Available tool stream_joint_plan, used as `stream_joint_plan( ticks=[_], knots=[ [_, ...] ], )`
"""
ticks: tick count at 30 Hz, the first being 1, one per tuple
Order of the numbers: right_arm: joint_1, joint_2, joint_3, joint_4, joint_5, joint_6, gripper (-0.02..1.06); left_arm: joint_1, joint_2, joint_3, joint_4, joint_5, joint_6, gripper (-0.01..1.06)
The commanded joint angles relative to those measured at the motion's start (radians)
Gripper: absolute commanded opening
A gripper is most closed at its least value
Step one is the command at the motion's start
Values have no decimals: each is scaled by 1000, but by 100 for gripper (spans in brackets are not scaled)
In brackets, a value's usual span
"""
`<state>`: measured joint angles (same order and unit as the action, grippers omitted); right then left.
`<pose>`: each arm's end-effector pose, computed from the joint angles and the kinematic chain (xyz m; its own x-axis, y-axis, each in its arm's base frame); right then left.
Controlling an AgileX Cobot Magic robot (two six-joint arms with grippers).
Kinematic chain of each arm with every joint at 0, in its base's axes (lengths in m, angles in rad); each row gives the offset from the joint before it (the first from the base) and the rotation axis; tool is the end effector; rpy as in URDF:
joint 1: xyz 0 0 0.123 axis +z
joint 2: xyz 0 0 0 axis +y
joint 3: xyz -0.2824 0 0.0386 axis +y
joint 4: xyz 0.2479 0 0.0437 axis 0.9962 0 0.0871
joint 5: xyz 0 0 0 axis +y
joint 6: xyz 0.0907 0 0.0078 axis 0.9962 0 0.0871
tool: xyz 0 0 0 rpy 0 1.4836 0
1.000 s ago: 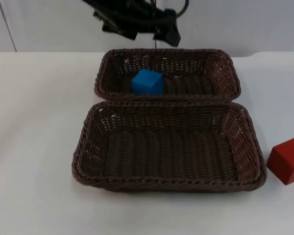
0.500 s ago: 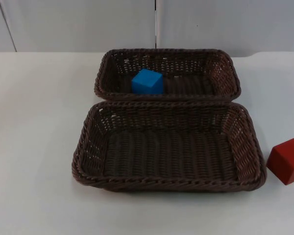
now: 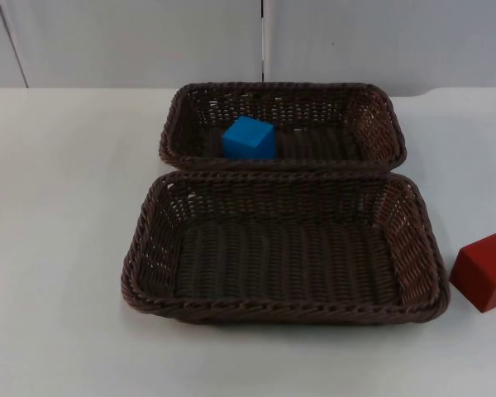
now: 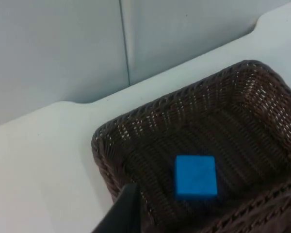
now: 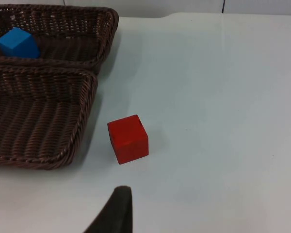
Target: Pick up one cube with the left hand and place it into the upper basket. Pick up one cube with the right hand and place it into the lower basket.
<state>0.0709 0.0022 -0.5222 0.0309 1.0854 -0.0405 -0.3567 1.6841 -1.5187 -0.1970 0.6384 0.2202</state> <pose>-0.0083 0.0019 0.2813 -0.4562 -0.0585 -0.8879 -0.1069 0.9942 -0.0106 0.3623 -0.1464 0.3427 -0.5814 0.2816 -0.7633 0.4664 0.8841 -0.0291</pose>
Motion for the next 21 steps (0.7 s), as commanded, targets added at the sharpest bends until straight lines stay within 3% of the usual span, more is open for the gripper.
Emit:
stream_joint_plan(
  ticks=[1, 21],
  knots=[
    [-6, -2, 6, -2, -7, 3, 105, -2, -86, 81, 7, -44, -19, 98],
    [-6, -2, 6, -2, -7, 3, 105, -2, -399, 379, 9, -57, -42, 98]
  ],
)
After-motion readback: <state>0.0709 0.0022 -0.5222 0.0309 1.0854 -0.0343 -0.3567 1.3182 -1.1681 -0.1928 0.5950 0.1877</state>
